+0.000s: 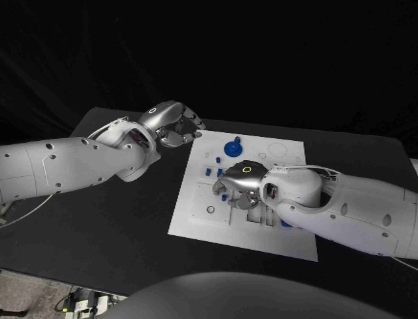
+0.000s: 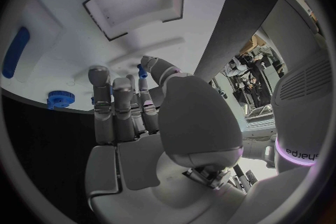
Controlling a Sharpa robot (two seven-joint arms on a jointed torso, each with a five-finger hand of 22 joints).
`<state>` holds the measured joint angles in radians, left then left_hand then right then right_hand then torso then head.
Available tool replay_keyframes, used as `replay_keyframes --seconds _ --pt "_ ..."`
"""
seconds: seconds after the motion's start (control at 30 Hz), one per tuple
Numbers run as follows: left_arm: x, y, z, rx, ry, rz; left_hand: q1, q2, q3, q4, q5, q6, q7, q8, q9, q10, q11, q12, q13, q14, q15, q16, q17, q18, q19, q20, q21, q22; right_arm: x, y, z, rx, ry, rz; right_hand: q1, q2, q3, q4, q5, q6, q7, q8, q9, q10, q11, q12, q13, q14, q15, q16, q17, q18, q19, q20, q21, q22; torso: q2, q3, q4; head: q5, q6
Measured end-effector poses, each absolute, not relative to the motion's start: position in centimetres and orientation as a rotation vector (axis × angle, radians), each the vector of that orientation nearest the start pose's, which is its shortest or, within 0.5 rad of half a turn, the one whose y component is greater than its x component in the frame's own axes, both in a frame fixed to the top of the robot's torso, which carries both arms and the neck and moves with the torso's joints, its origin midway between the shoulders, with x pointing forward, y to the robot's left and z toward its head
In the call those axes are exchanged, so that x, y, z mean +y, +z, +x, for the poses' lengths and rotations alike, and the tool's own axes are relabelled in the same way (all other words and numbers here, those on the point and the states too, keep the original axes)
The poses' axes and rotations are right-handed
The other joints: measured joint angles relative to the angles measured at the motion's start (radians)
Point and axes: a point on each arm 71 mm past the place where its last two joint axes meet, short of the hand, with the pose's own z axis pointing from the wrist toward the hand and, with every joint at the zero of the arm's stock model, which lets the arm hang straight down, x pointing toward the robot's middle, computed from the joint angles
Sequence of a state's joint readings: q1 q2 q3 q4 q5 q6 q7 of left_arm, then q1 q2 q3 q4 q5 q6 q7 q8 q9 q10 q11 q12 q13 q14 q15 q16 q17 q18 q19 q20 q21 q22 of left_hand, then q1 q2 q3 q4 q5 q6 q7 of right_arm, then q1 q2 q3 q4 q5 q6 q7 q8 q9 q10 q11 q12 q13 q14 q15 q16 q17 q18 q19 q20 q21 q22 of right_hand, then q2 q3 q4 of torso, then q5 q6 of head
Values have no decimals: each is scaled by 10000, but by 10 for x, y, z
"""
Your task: Assemble the parts on the task board
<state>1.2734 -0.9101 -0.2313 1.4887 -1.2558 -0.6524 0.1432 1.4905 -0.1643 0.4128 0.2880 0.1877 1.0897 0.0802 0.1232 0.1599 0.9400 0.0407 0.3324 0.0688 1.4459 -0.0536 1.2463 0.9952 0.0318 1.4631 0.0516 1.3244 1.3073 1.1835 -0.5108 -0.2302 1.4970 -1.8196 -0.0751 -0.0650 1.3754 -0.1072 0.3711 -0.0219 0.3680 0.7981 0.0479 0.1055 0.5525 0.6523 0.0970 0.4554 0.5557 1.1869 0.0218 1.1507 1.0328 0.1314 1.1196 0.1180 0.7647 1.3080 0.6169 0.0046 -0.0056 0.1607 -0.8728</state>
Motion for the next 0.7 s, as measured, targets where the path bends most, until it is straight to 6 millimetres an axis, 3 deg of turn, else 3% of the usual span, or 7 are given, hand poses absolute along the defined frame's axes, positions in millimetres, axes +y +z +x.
replay_keyframes --seconds 0.13,0.23,0.43,0.5,0.7 --pt "246 -194 476 14370 -7383 606 0 0 0 0 0 0 0 0 0 0 0 0 0 0 0 0 0 1 0 0 0 0 -41 -262 417 17712 7104 -9201 0 0 -141 2 -351 -401 -181 -290 -231 -430 34 39 143 -79 8 0 -50 157 -36 36 -176 -1 0 1 0 -11 0" --pt "246 -194 476 14375 -7384 607 0 0 0 0 0 0 0 0 0 0 0 0 0 0 0 0 0 0 0 0 0 0 -46 -261 417 17692 7082 -9099 -40 -39 -232 12 -470 -543 -314 -337 -336 -555 41 119 214 -83 12 0 -60 156 -36 36 -237 -1 0 2 1 -23 0" --pt "247 -194 476 14388 -7379 604 0 0 0 0 0 0 0 0 0 0 0 0 0 0 0 0 1 1 0 0 -24 0 -65 -253 419 17425 7036 -8722 -96 17 -404 129 -803 -686 -369 -337 -484 -681 32 324 312 -47 16 91 9 156 -22 41 -262 -1 -5 3 2 -53 0" --pt "247 -194 476 14395 -7374 602 0 0 0 0 0 0 0 0 0 0 0 0 0 0 0 0 1 0 0 0 -40 0 -76 -246 420 17223 7050 -8455 -96 17 -494 218 -895 -822 -429 -337 -594 -682 32 471 353 233 -6 348 253 156 256 48 35 -2 -5 5 3 -64 0" --pt "247 -194 476 14412 -7369 603 29 28 0 0 0 -36 36 0 0 0 0 0 1 0 0 0 -34 0 37 37 -40 0 -113 -223 425 16656 7183 -7331 -134 56 -665 389 -1048 -1148 -390 -384 -900 -449 40 722 349 573 -26 656 535 155 708 15 492 -2 -5 4 -8 -81 0"
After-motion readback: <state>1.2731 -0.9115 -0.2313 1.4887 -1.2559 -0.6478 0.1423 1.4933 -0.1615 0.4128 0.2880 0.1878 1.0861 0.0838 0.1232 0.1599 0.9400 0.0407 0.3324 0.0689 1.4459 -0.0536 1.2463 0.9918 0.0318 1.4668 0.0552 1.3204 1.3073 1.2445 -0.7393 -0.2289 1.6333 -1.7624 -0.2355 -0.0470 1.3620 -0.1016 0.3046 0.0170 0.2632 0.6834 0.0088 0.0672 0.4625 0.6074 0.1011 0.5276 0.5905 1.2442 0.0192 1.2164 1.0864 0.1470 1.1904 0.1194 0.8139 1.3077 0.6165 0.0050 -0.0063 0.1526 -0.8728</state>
